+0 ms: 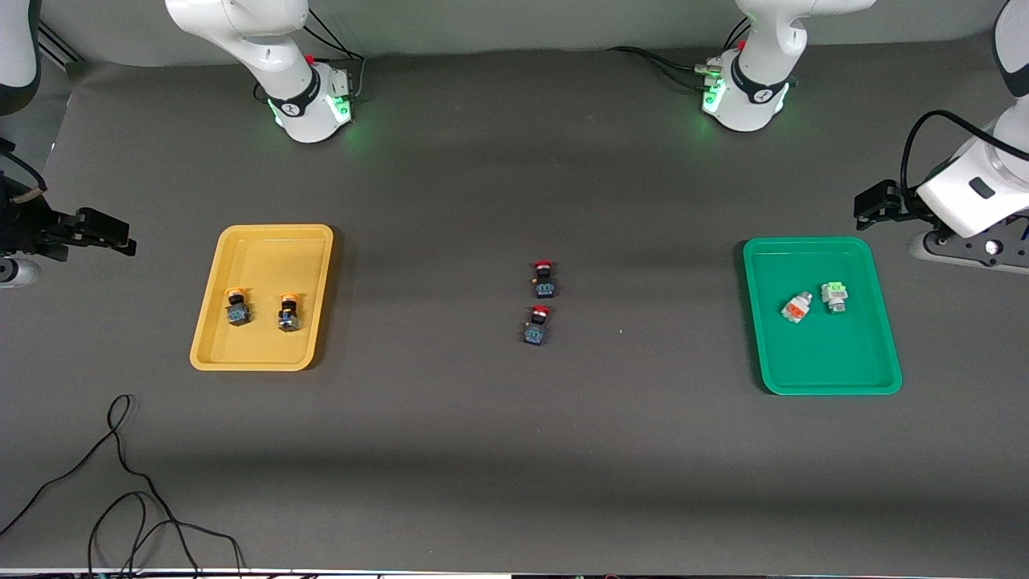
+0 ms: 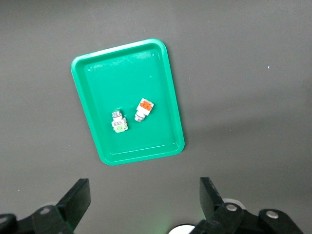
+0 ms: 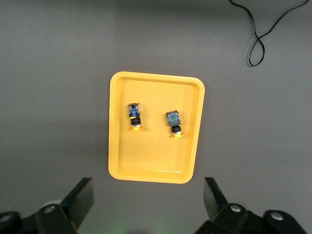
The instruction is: Place green and yellow buttons in trays
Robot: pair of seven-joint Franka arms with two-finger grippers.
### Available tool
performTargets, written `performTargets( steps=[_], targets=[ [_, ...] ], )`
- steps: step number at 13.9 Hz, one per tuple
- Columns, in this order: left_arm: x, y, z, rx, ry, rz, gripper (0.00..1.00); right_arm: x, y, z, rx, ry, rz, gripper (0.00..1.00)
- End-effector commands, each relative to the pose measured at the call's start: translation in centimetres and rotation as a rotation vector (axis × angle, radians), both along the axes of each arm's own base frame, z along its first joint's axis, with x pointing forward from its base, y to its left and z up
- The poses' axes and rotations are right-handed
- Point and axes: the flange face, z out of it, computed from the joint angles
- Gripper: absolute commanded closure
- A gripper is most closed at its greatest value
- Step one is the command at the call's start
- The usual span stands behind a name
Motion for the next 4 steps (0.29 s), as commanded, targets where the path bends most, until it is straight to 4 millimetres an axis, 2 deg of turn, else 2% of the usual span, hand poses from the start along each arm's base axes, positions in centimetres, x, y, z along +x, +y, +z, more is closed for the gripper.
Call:
performTargets(
  steps=[1, 3, 4],
  targets=[
    [0.2, -0.2, 0.7, -0.001, -0.011, 0.000, 0.00, 0.0, 0.1, 0.5, -0.017, -0.012, -0.017, 0.00],
    [1.2, -0.2, 1.4, 0.000, 0.024, 0.005, 0.00, 0.0, 0.0, 0.5, -0.017, -0.010, -0.019, 0.00],
    [1.1, -0.2, 1.5, 0.002, 0.047, 0.007, 0.00, 0.0, 0.1, 0.5, -0.017, -0.012, -0.017, 0.00]
  ],
)
